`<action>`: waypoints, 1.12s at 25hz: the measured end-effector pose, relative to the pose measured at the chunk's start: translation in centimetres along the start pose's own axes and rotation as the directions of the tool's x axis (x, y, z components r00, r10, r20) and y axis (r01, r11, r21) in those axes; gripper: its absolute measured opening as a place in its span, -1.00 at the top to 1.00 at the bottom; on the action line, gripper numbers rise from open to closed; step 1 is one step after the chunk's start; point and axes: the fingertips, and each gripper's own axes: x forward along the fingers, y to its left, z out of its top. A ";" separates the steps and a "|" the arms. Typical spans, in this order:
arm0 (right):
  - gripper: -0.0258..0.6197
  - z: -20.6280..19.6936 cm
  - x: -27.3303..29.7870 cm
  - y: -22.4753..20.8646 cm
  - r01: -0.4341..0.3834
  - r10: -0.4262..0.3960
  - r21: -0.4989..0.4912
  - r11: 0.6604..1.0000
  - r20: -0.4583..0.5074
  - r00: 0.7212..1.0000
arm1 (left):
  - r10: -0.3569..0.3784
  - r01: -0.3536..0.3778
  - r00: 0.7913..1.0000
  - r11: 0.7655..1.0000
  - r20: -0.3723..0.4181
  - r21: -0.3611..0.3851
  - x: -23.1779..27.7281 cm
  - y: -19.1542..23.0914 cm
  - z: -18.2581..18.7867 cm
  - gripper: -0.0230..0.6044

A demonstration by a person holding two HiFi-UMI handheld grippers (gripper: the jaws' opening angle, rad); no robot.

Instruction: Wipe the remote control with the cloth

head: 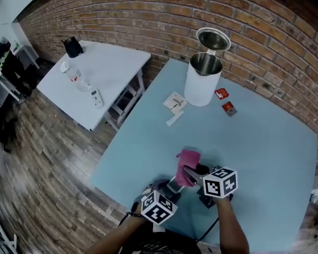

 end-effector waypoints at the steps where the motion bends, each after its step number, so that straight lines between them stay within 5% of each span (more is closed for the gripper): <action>1: 0.68 0.2 -0.2 -0.5 0.009 -0.009 0.019 1.000 0.016 1.000 | 0.001 -0.001 1.000 1.000 -0.002 0.000 0.0 0.0 0.0 0.05; 18: 0.68 2.5 -5.0 -8.1 0.153 -0.214 0.273 0.950 0.210 0.954 | 0.003 -0.003 1.000 1.000 -0.007 -0.007 -0.1 0.3 -0.3 0.06; 28: 0.68 1.8 -9.0 -8.4 0.373 -0.445 0.271 0.888 0.299 0.844 | 0.004 -0.004 1.000 1.000 -0.011 -0.009 -0.1 0.3 -0.3 0.06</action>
